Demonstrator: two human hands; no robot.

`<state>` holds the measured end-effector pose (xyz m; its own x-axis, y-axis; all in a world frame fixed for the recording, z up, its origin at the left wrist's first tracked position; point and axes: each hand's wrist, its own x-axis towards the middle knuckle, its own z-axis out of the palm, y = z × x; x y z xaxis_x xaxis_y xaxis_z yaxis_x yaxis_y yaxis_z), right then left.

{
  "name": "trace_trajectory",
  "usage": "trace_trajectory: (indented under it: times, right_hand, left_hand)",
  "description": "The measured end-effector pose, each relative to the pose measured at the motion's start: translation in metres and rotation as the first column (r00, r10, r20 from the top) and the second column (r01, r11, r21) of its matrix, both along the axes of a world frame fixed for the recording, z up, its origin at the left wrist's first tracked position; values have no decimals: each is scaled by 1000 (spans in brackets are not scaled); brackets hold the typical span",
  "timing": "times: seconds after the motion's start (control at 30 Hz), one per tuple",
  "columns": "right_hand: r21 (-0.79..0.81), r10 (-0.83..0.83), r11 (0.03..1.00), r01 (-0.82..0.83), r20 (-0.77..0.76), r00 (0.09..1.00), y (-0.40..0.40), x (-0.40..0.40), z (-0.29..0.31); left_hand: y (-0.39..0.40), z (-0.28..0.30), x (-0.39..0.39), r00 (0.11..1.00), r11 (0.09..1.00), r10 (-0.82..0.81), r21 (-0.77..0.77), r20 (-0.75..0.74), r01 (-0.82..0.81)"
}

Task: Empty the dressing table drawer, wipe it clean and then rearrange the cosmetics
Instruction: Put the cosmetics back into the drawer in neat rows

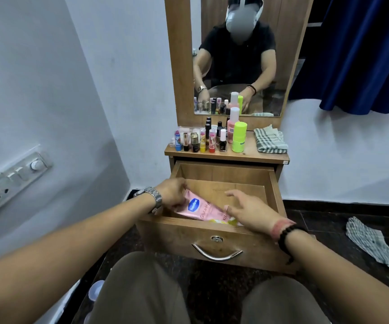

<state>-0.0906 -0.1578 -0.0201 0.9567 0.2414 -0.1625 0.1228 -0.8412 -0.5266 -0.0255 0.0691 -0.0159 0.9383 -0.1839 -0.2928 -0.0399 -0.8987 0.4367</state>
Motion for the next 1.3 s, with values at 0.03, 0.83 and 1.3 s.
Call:
trace_trajectory:
  times: [0.03, 0.83, 1.3]
  right_hand:
    - [-25, 13, 1000, -14, -41, 999, 6, 11, -2]
    - [3, 181, 982, -187, -257, 949, 72, 61, -41]
    - [-43, 265, 960, -277, -180, 947, 72, 60, -52]
  left_hand:
    - [1, -4, 0, 999, 998, -36, 47, 3, 36]
    - [64, 55, 144, 839, 725, 520, -603, 163, -332]
    - [31, 53, 230, 966, 899, 255, -359, -39, -252]
